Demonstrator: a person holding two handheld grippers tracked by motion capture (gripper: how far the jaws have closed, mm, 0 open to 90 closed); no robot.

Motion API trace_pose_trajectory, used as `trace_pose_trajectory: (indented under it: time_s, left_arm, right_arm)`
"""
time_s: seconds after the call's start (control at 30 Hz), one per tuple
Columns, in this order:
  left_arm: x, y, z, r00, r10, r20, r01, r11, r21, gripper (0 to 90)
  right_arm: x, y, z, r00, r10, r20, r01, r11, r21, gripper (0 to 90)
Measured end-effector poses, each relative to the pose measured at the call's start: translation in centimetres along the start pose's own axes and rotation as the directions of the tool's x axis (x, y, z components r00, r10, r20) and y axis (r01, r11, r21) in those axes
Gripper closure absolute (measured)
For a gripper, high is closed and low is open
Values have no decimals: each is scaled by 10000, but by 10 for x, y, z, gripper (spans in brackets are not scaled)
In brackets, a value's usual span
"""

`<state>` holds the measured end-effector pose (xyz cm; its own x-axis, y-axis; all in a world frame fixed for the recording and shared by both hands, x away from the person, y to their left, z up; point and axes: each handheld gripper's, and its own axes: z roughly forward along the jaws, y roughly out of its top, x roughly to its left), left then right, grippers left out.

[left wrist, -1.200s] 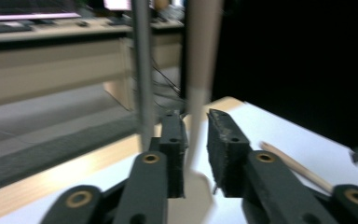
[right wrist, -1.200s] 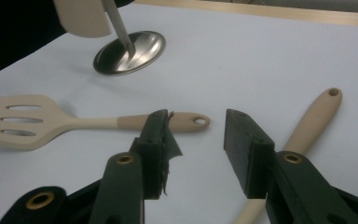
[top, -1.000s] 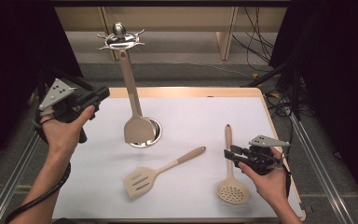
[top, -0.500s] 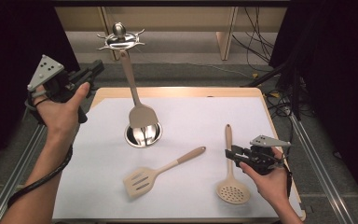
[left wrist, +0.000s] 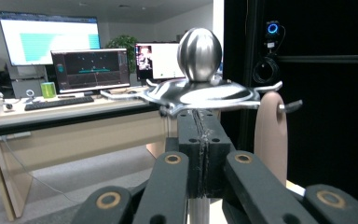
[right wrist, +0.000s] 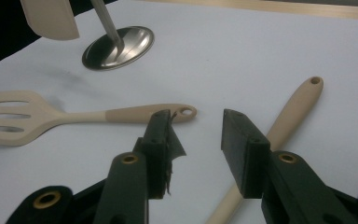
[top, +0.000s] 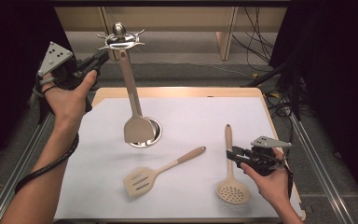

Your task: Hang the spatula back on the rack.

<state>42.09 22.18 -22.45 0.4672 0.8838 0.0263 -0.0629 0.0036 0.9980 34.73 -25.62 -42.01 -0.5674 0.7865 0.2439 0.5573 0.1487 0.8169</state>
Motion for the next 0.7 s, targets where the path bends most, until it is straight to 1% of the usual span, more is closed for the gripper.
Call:
trace_pose_trajectory:
  time_s: [0.03, 0.07, 0.1, 0.13, 0.17, 0.2, 0.23, 0.27, 0.3, 0.33, 0.37, 0.4, 0.43, 0.47, 0.5, 0.53, 0.57, 0.6, 0.63, 0.67, 0.7]
  left_arm:
    - [0, 1, 0, 10000, 1, 3, -1, 10000, -26, 885]
    - [1, 2, 0, 10000, -10, 36, 10, 10000, 7, 885]
    - [1, 3, 1, 10000, -21, 38, 21, 10000, 30, 888]
    - [2, 3, 1, 10000, -30, 24, 29, 10000, 54, 888]
    - [3, 4, 2, 10000, -35, -14, 35, 10000, 59, 888]
    - [4, 4, 3, 10000, -56, -46, 56, 10000, 49, 889]
    - [5, 4, 4, 9999, -47, -94, 48, 10000, 64, 889]
    - [6, 4, 5, 9999, -71, -147, 72, 10000, 63, 889]
    - [7, 4, 7, 9998, -50, -193, 51, 10000, 70, 889]
    - [8, 5, 8, 9997, -64, -250, 66, 9999, 86, 889]
    - [8, 5, 9, 9995, -181, -274, 186, 9997, 154, 889]
    - [11, 5, 11, 9995, -53, -309, 56, 9999, 114, 889]
    - [12, 6, 12, 9994, -57, -343, 62, 9999, 150, 889]
    - [14, 6, 14, 9992, -36, -401, 42, 9999, 160, 889]
    - [16, 7, 15, 9989, -26, -477, 35, 9998, 188, 889]
    - [17, 7, 16, 9986, -98, -515, 111, 9996, 260, 889]
    - [18, 7, 17, 9982, -90, -591, 107, 9995, 293, 889]
    - [20, 7, 17, 9973, -16, -733, 40, 9994, 331, 888]
    - [21, 7, 17, 9961, 89, -874, -56, 9993, 379, 887]
    - [23, 7, 16, 9950, 123, -995, -88, 9993, 356, 886]
    - [25, 6, 15, 9957, -37, -922, 68, 9994, 332, 886]
  right_arm:
    - [1, 0, 0, 10000, -1, -9, 1, 10000, 2, 636]
    - [-2, 1, 0, 9994, -339, 94, 339, 9994, -9, 641]
    - [0, 1, 2, 9997, -259, -23, 259, 9997, -2, 648]
    - [0, 1, 2, 9997, -259, -23, 259, 9997, -2, 648]
    - [1, 1, 3, 10000, -86, -32, 86, 10000, -26, 648]
    - [-1, 2, 2, 9993, -382, 44, 381, 9991, 182, 648]
    - [-1, 2, 2, 9993, -382, 44, 381, 9991, 182, 648]
    - [-2, 2, 4, 9990, -454, 1, 454, 9990, 15, 648]
    - [-2, 2, 4, 9990, -437, -27, 437, 9990, -9, 648]
    - [-1, 1, 2, 9995, -302, 30, 301, 9993, 240, 648]
    - [-1, 1, 2, 9995, -302, 30, 301, 9993, 240, 648]
    - [1, 1, 1, 10000, -50, 25, 49, 9994, 328, 648]
    - [-2, 1, 2, 9990, -449, 75, 448, 9988, 189, 648]
    - [-3, 1, 3, 9987, -491, 97, 491, 9988, -9, 648]
    - [-3, 0, 4, 9990, -440, 96, 441, 9990, -91, 648]
    - [-4, 1, 3, 9988, -474, 81, 474, 9989, 62, 648]
    - [-3, 1, 3, 9990, -436, 70, 435, 9990, 88, 648]
    - [0, 1, 3, 10000, -29, -70, 30, 9999, 104, 648]
    - [0, 1, 4, 9999, -37, -108, 37, 10000, 39, 648]
    - [1, 1, 4, 10000, 18, 20, -18, 9999, 115, 648]
    - [1, 1, 3, 10000, -17, -84, 19, 9998, 222, 648]
